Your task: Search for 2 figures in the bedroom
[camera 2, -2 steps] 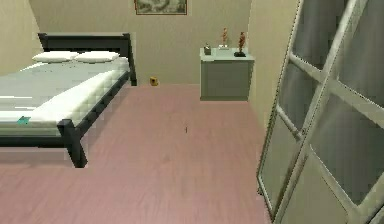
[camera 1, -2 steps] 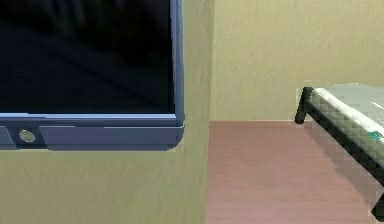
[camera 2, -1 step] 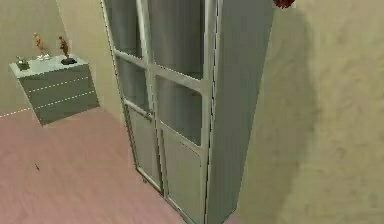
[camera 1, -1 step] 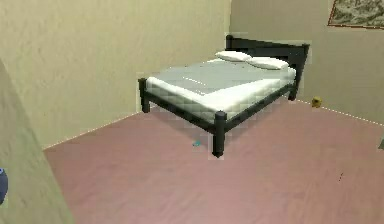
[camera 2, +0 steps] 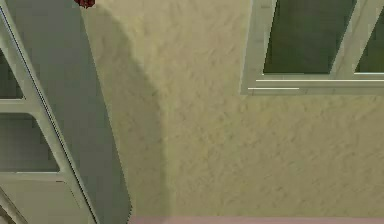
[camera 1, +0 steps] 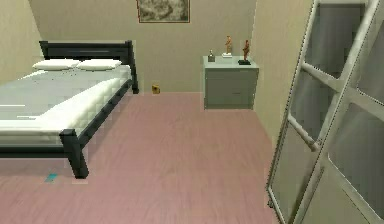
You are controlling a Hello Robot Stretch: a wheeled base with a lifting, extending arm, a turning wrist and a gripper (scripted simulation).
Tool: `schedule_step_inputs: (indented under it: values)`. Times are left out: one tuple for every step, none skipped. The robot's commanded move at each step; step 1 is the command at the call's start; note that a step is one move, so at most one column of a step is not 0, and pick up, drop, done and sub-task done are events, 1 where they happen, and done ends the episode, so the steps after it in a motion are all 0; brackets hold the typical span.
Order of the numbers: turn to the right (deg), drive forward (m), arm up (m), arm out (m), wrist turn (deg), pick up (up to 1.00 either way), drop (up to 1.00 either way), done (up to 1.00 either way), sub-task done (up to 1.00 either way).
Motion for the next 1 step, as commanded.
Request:
schedule_step_inputs:
  values:
    - [6.0, 0.0, 0.0, 0.0, 0.0, 0.0, 0.0, 0.0, 0.0]
